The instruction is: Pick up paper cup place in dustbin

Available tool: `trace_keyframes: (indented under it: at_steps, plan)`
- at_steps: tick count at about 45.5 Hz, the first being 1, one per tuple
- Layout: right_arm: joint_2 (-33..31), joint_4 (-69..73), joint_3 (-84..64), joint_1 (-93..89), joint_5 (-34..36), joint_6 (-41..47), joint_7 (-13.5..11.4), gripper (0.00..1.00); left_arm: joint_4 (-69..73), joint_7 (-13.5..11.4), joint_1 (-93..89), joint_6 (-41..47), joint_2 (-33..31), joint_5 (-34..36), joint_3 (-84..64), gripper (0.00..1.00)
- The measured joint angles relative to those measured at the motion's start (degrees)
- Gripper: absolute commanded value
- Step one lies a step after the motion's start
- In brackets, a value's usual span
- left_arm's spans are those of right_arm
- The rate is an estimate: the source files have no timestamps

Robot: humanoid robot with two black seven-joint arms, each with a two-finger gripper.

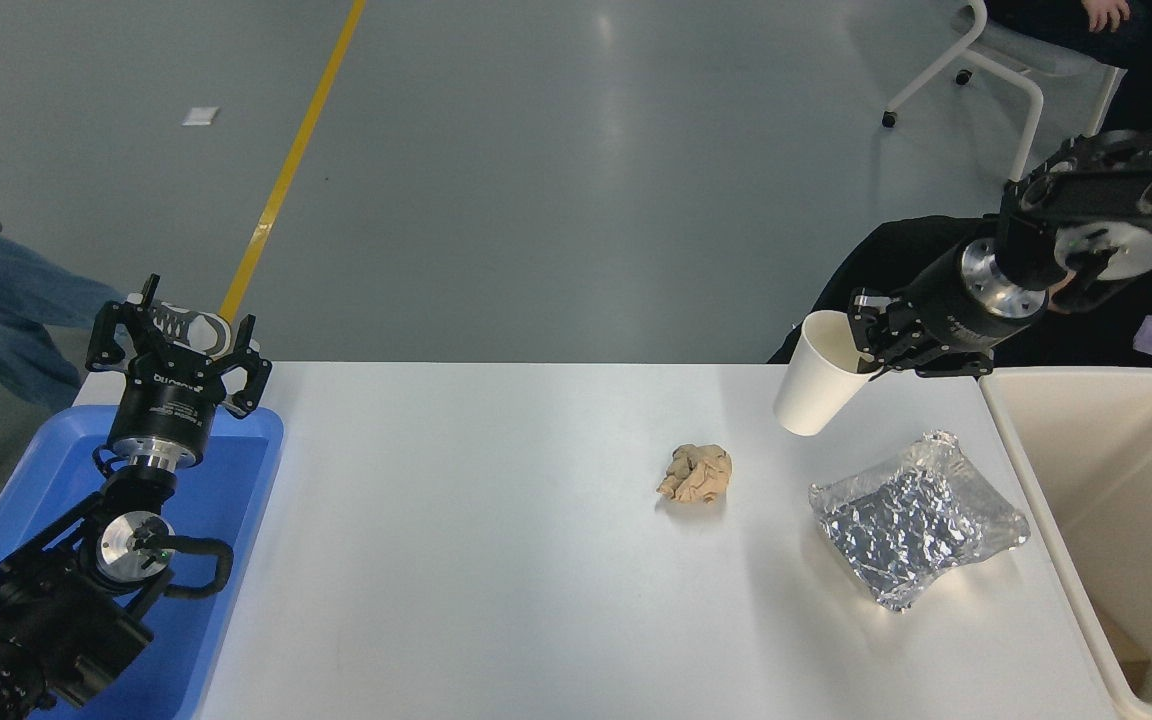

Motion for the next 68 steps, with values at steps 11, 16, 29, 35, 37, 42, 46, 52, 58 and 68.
trace_keyframes:
  at_steps: [11,16,29,35,37,42,46,52,58,68]
  plan:
    - [-1.52,3.54,-3.24,12.99,0.01,2.74,0.02,0.0,0.0,0.0,0.03,0.0,0.0,-0.01,0.01,0.99]
    - [-1.91,4.24,-4.07,17.09,0.01,3.27,0.03,0.0,0.0,0.0,0.04,0.0,0.0,0.0,0.04,0.99]
    - [-2.68,4.69,-7.77,20.85,-0.04,3.8,0.01,0.0,0.0,0.0,0.03,0.01,0.03,0.0,0.05,0.99]
    - [-3.84,4.69,-10.46,21.08,-0.26,3.89,-0.04,0.0,0.0,0.0,0.06,0.08,0.05,-0.01,0.03,0.99]
    - [-4.19,4.69,-11.25,20.92,-0.35,3.91,-0.04,0.0,0.0,0.0,0.08,0.09,0.07,-0.01,0.01,0.99]
    - [-5.32,4.45,-13.54,19.72,-0.65,3.94,-0.03,0.0,0.0,-0.01,0.1,0.11,0.07,0.0,0.01,0.99]
    - [-6.88,4.28,-15.12,18.28,-0.91,3.96,-0.03,0.0,0.01,-0.02,0.11,0.14,0.07,-0.01,0.0,0.99]
    - [-10.47,2.66,-16.24,14.2,-1.44,3.85,-0.05,0.0,0.02,-0.09,0.12,0.16,0.03,-0.01,-0.01,0.99]
    - [-13.58,-1.18,-16.32,7.49,-1.48,1.43,-0.05,0.0,0.01,-0.1,0.12,0.18,0.01,0.0,-0.02,0.99]
    - [-17.45,-7.81,-13.64,-6.45,-1.27,-7.48,-0.04,0.0,0.03,-0.1,0.12,0.23,0.01,0.0,-0.02,0.99]
